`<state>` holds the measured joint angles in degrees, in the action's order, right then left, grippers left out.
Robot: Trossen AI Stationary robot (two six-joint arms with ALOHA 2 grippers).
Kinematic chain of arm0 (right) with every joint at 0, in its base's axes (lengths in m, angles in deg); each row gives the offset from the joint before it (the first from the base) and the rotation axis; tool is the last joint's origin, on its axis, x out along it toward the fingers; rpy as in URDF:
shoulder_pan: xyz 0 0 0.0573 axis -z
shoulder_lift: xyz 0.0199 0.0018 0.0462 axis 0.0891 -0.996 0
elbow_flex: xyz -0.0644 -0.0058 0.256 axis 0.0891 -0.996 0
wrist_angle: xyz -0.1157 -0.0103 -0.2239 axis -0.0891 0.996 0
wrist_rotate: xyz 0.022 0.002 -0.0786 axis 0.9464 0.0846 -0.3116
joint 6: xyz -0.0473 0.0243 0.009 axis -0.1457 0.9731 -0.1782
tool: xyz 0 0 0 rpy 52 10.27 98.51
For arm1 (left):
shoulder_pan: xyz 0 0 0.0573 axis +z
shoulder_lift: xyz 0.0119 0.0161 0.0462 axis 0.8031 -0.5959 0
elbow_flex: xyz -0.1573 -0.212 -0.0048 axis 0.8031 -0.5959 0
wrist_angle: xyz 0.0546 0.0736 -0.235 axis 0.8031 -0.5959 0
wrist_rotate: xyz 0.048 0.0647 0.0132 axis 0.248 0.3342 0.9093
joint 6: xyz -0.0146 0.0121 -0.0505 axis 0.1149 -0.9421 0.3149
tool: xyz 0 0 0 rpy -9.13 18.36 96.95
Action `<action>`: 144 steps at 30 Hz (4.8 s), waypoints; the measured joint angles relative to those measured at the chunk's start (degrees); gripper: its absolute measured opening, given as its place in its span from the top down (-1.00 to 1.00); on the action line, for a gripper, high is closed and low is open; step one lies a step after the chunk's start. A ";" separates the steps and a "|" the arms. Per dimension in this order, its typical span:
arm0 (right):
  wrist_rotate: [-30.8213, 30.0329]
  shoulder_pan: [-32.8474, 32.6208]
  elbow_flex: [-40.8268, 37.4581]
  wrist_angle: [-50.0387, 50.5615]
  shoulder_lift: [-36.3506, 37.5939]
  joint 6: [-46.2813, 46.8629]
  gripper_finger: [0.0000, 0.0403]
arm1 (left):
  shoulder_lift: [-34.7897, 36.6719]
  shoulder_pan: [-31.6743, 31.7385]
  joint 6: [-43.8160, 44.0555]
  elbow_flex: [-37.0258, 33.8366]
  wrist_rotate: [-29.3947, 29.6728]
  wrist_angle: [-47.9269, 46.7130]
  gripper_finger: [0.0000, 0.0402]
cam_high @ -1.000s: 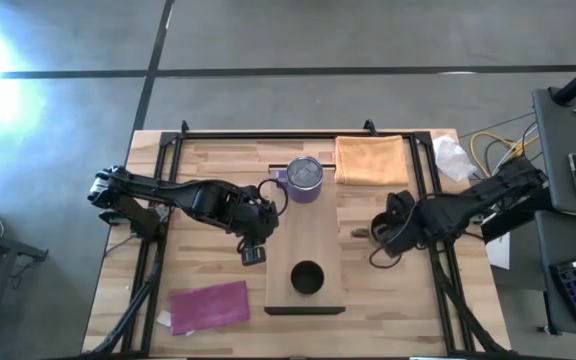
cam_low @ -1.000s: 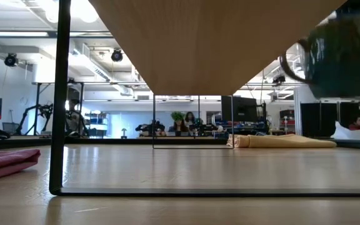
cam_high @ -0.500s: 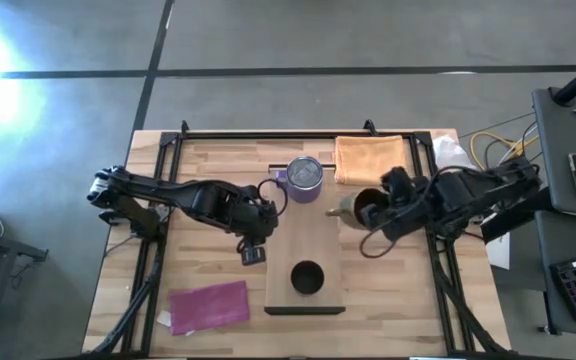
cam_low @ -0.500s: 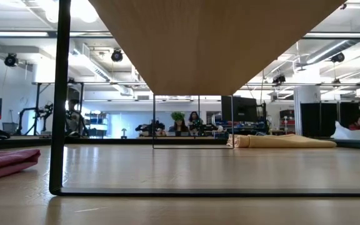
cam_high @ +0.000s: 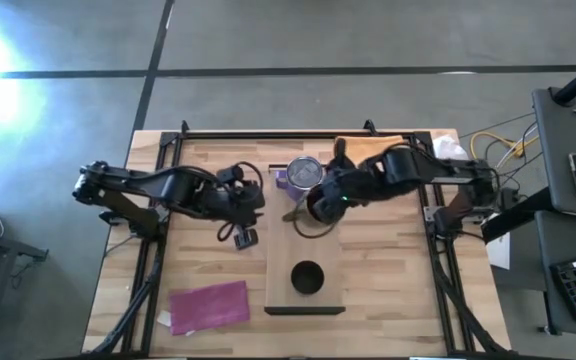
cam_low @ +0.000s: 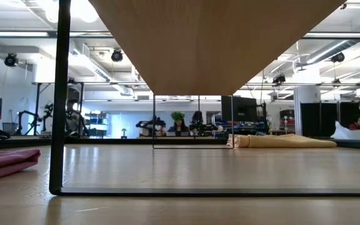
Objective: Stack small to large cups/mugs on shelf
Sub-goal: Put the green mug on the shelf, then return to Home Position
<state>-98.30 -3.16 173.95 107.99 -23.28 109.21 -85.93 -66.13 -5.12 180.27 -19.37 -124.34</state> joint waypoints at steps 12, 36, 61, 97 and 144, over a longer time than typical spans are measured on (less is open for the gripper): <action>11.50 4.91 6.62 4.73 -9.59 -4.34 0.84 | 0.81 0.00 0.09 -0.59 3.08 2.25 0.50; 12.82 3.91 6.48 3.49 -13.43 2.30 0.82 | -2.50 0.00 -0.02 -0.70 2.88 1.13 0.50; 13.37 3.30 3.21 3.15 -13.56 5.36 0.58 | -2.43 0.00 -0.03 -0.66 2.86 -2.60 0.50; 16.04 1.77 4.01 1.71 -13.56 3.95 0.51 | -2.39 0.00 0.29 -0.63 2.88 -3.07 0.50; -4.56 -21.06 7.00 -32.51 8.78 -32.26 0.29 | 21.44 -3.20 -13.09 -13.64 -25.68 36.32 0.50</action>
<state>-102.86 -24.22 180.96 75.48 -14.50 76.96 -64.49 -69.33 -18.22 166.63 -45.04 -88.02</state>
